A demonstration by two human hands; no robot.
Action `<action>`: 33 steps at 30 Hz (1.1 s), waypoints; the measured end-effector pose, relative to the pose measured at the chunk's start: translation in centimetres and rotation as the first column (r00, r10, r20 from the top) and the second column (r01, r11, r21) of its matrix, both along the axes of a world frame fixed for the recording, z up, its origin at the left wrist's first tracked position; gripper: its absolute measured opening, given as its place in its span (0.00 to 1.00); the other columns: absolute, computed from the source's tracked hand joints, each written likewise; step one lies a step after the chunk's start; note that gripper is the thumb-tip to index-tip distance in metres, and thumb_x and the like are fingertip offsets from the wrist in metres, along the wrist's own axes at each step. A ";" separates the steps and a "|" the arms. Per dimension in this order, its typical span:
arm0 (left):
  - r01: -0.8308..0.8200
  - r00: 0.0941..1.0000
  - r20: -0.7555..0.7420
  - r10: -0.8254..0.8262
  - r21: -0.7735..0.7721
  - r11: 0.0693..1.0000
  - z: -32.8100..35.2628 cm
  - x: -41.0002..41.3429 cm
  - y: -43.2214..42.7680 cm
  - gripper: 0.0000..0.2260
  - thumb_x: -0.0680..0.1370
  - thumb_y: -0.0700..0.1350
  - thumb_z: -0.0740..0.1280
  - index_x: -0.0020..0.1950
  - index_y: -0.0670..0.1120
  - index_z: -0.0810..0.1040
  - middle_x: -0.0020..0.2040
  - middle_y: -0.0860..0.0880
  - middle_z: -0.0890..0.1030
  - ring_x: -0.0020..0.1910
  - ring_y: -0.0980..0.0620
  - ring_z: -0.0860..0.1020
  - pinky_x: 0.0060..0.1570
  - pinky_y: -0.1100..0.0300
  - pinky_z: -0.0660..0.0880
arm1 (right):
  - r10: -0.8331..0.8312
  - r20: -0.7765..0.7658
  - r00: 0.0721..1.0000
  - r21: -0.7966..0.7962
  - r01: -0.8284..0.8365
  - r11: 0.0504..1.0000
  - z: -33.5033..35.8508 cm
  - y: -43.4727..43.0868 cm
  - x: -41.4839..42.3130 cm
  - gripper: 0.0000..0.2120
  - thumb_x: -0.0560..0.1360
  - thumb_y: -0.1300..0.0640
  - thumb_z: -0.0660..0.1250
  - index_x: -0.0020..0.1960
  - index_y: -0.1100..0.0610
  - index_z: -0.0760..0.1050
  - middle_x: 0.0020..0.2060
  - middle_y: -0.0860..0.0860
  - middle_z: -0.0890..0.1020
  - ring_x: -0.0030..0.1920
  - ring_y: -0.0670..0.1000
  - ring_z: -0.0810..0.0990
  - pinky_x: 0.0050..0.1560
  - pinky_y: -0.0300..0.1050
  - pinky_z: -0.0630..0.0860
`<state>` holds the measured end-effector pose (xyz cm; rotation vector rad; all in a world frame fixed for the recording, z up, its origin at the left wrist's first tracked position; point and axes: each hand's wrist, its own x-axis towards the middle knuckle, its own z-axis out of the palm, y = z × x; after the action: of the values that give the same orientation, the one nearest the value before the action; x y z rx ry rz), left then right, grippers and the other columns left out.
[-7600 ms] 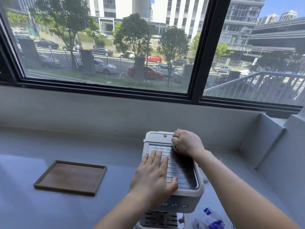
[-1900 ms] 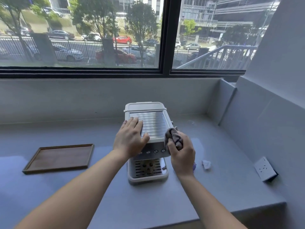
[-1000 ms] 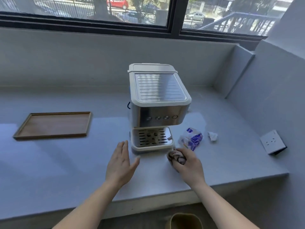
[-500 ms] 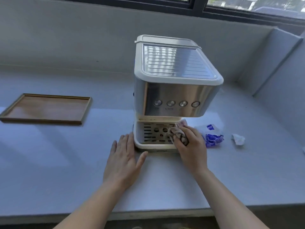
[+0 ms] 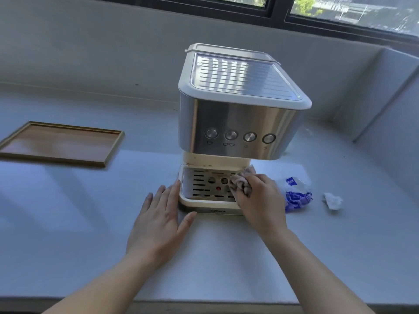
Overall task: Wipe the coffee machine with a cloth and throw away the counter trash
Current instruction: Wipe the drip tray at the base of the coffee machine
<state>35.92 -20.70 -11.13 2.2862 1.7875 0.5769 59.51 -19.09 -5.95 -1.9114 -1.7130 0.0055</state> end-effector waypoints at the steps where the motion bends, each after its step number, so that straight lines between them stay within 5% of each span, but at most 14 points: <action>1: -0.002 1.000 -0.003 0.002 0.000 1.000 0.1 0.0 0.0 0.34 0.78 0.69 0.43 0.79 0.55 0.36 0.81 0.54 0.52 0.79 0.57 0.44 0.78 0.54 0.42 | 0.001 0.047 0.999 -0.014 -0.001 1.000 0.2 0.3 -0.5 0.12 0.75 0.47 0.68 0.47 0.57 0.81 0.48 0.52 0.82 0.50 0.56 0.78 0.46 0.48 0.75; 6: -0.022 0.999 -0.042 0.023 0.023 0.999 0.0 0.2 0.1 0.34 0.79 0.66 0.46 0.78 0.55 0.35 0.81 0.54 0.51 0.79 0.56 0.45 0.77 0.54 0.41 | 0.217 0.159 0.963 0.071 -0.231 0.970 -0.4 -0.8 0.3 0.10 0.74 0.50 0.69 0.54 0.52 0.81 0.54 0.48 0.82 0.51 0.55 0.79 0.46 0.41 0.71; 11: -0.022 0.998 -0.058 0.023 0.017 1.000 0.1 0.2 0.0 0.34 0.79 0.65 0.45 0.78 0.54 0.34 0.81 0.54 0.50 0.79 0.56 0.44 0.77 0.54 0.40 | 0.187 0.126 0.974 -0.015 -0.187 0.982 0.2 1.3 -0.7 0.17 0.75 0.46 0.67 0.64 0.44 0.77 0.60 0.45 0.80 0.58 0.55 0.76 0.49 0.47 0.75; 16: -0.021 0.998 -0.064 0.023 0.021 1.000 0.0 0.0 0.1 0.34 0.77 0.67 0.42 0.78 0.54 0.35 0.80 0.53 0.52 0.79 0.55 0.45 0.78 0.53 0.41 | 0.366 0.037 0.930 0.001 -0.367 0.930 0.4 -0.6 1.3 0.12 0.74 0.49 0.67 0.56 0.42 0.80 0.53 0.38 0.81 0.51 0.43 0.73 0.43 0.37 0.70; 20: -0.023 0.998 -0.056 0.025 0.030 0.999 -0.2 0.2 0.0 0.34 0.78 0.66 0.45 0.79 0.53 0.37 0.80 0.53 0.54 0.79 0.54 0.47 0.78 0.53 0.43 | 0.211 -0.202 0.956 -0.032 -0.221 0.975 1.0 0.9 2.0 0.07 0.73 0.56 0.68 0.48 0.49 0.84 0.48 0.44 0.83 0.48 0.46 0.78 0.43 0.42 0.73; 25: -0.037 0.998 -0.056 0.039 0.034 0.999 -0.2 0.2 -0.1 0.35 0.76 0.67 0.43 0.78 0.54 0.37 0.80 0.53 0.55 0.79 0.55 0.48 0.78 0.54 0.43 | 0.299 -0.084 0.950 -0.001 -0.300 0.954 0.3 -2.0 1.7 0.07 0.73 0.54 0.70 0.48 0.47 0.85 0.47 0.40 0.82 0.46 0.44 0.76 0.41 0.35 0.70; 28: -0.029 0.998 -0.051 0.031 0.037 0.999 -0.2 0.2 0.0 0.34 0.77 0.67 0.45 0.79 0.55 0.37 0.80 0.53 0.54 0.79 0.55 0.48 0.78 0.54 0.43 | 0.277 -0.101 0.956 -0.018 -0.280 0.960 1.3 -0.1 1.9 0.12 0.71 0.48 0.61 0.38 0.50 0.81 0.38 0.40 0.79 0.40 0.46 0.76 0.34 0.37 0.68; 30: -0.032 0.998 -0.056 0.034 0.028 0.999 -0.2 0.2 -0.1 0.34 0.78 0.66 0.46 0.78 0.55 0.36 0.80 0.54 0.53 0.79 0.55 0.48 0.78 0.54 0.43 | 0.207 -0.091 0.974 -0.088 -0.215 0.973 1.6 2.0 0.6 0.13 0.73 0.49 0.60 0.38 0.52 0.80 0.43 0.43 0.80 0.45 0.51 0.76 0.37 0.42 0.69; 33: -0.036 0.997 -0.067 0.038 0.028 0.999 0.1 0.3 -0.1 0.34 0.78 0.66 0.46 0.78 0.55 0.35 0.80 0.53 0.53 0.79 0.55 0.47 0.78 0.54 0.42 | 0.162 0.042 0.986 -0.070 -0.158 0.985 0.7 2.3 -1.3 0.10 0.77 0.49 0.66 0.52 0.52 0.83 0.56 0.48 0.79 0.59 0.55 0.72 0.50 0.43 0.69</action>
<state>36.19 -20.78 -11.03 2.3211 1.8676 0.5396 58.22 -16.78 -5.29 -1.8282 -1.9163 0.0794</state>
